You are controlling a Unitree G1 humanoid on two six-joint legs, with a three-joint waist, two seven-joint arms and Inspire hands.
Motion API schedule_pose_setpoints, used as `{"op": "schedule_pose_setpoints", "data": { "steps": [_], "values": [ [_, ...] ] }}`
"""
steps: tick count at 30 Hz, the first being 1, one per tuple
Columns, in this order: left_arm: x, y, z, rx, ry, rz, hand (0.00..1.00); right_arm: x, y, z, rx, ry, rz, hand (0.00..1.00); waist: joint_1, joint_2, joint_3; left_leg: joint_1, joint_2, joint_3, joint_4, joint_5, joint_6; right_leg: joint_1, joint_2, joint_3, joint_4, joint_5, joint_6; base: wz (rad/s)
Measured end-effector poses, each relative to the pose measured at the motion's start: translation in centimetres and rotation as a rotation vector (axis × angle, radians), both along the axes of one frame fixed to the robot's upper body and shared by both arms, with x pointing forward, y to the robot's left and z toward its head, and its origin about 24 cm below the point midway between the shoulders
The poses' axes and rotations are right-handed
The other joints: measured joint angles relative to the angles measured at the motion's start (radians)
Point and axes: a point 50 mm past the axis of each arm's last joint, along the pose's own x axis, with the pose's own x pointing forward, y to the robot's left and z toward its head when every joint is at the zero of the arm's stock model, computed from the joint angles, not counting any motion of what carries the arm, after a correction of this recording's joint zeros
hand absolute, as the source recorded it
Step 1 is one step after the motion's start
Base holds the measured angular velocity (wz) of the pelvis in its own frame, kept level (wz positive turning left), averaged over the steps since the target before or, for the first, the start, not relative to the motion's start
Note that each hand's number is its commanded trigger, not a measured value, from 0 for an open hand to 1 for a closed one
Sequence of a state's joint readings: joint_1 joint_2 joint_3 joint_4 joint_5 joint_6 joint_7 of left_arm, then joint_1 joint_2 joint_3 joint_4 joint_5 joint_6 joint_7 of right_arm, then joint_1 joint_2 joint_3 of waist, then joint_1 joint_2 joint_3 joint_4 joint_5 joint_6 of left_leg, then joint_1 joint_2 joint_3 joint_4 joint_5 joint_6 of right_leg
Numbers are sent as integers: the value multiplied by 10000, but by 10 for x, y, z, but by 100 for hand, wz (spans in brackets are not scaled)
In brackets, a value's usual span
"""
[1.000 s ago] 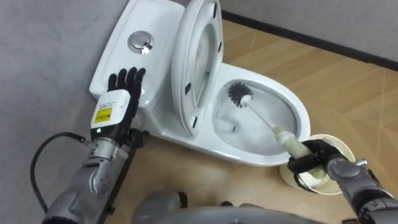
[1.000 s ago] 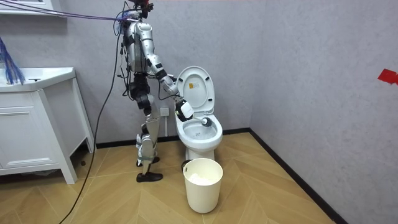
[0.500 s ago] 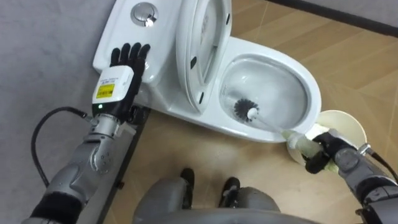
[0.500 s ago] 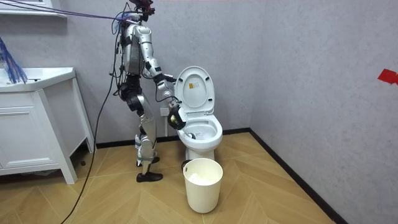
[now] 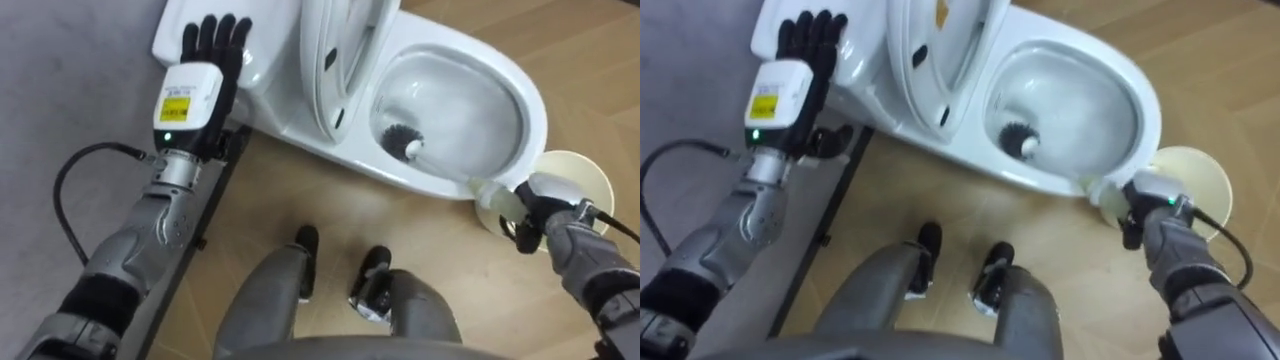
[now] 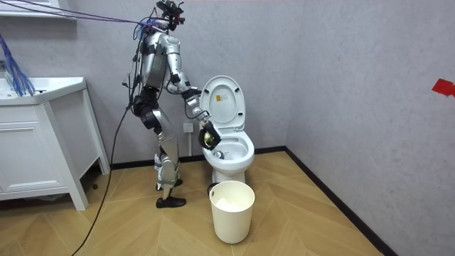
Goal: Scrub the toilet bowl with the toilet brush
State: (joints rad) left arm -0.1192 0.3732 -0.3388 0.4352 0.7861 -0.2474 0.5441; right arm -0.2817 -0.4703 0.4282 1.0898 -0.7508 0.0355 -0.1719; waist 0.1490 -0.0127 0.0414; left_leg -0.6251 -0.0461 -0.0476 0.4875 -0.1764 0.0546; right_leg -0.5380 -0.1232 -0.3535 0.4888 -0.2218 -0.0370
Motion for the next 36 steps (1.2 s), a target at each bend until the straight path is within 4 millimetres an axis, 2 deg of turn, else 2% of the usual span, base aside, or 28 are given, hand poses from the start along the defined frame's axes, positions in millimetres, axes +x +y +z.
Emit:
{"op": "schedule_pose_setpoints", "data": {
  "steps": [4, 5, 8, 10, 12, 13, 15, 18, 22, 28, 32, 34, 36],
  "values": [
    [10, -8, 9, 33, -444, -323, 0, 18, 0, 13, -507, -436, 342, 100, 344, 56, 29, -447, 41, -199, 246, 15, -73, -291, 8, -139, 117, 13, -76, 9],
    [15, -10, 14, 44, -651, -436, 0, 27, 1, 20, -690, -669, 453, 100, 486, 34, 45, -574, 81, -167, 295, 11, -87, -423, 14, -143, 173, 16, -117, -4],
    [21, -12, 22, 208, -946, -670, 0, 49, 2, 38, -1200, -962, 824, 100, 799, -92, 137, -811, 107, -119, 348, 35, -133, -747, -53, -145, 405, -38, -217, -6],
    [24, -10, 30, 338, -1276, -836, 0, 63, 1, 53, -1469, -1223, 970, 100, 854, -151, 171, -1059, 119, -99, 395, 71, -189, -1006, -70, -183, 502, -46, -266, 0],
    [27, -4, 40, 543, -1681, -979, 0, 79, 0, 71, -1877, -1541, 1242, 100, 1045, -291, 272, -1408, 159, -121, 577, 91, -230, -1357, -77, -188, 714, -73, -364, -3],
    [29, -4, 44, 588, -1818, -1021, 0, 82, 0, 74, -1955, -1588, 1274, 100, 1071, -311, 283, -1487, 162, -117, 634, 96, -238, -1432, -78, -196, 769, -83, -380, 8],
    [33, -2, 53, 660, -2173, -1076, 0, 93, 3, 85, -1891, -1980, 1227, 100, 1080, -451, 363, -1672, 152, -122, 686, 125, -280, -1618, -125, -271, 905, -130, -440, 11],
    [37, 0, 59, 844, -2368, -1051, 0, 101, 4, 94, -1517, -2378, 870, 100, 982, -566, 429, -1795, 123, -165, 874, 137, -294, -1699, -185, -353, 1066, -215, -459, 11],
    [38, 3, 59, 952, -2351, -747, 0, 109, 3, 106, -1418, -2802, 676, 100, 974, -612, 445, -1899, 93, -172, 1005, 137, -292, -1826, -257, -348, 1211, -249, -470, 1],
    [36, 6, 57, 702, -2109, -328, 0, 110, -1, 110, -1616, -2791, 638, 100, 796, -630, 436, -2057, -188, -181, 1368, 146, -265, -2030, -672, -373, 1912, -583, -401, 15],
    [37, 10, 53, 755, -1846, 23, 0, 100, 0, 94, -1840, -2257, 810, 100, 870, -538, 419, -2028, -192, -349, 1361, 139, -255, -1852, -656, -658, 1834, -575, -419, 12],
    [35, 8, 48, 782, -1581, 83, 0, 92, 1, 82, -1950, -1942, 799, 100, 920, -267, 392, -1957, -188, -566, 1330, 137, -258, -1577, -571, -912, 1615, -529, -416, 22],
    [30, 4, 38, 765, -1091, 50, 0, 83, -1, 72, -2241, -1655, 539, 100, 1256, 186, 375, -1848, -159, -692, 1280, 141, -253, -1373, -419, -928, 1321, -427, -347, 5]
  ]
}}
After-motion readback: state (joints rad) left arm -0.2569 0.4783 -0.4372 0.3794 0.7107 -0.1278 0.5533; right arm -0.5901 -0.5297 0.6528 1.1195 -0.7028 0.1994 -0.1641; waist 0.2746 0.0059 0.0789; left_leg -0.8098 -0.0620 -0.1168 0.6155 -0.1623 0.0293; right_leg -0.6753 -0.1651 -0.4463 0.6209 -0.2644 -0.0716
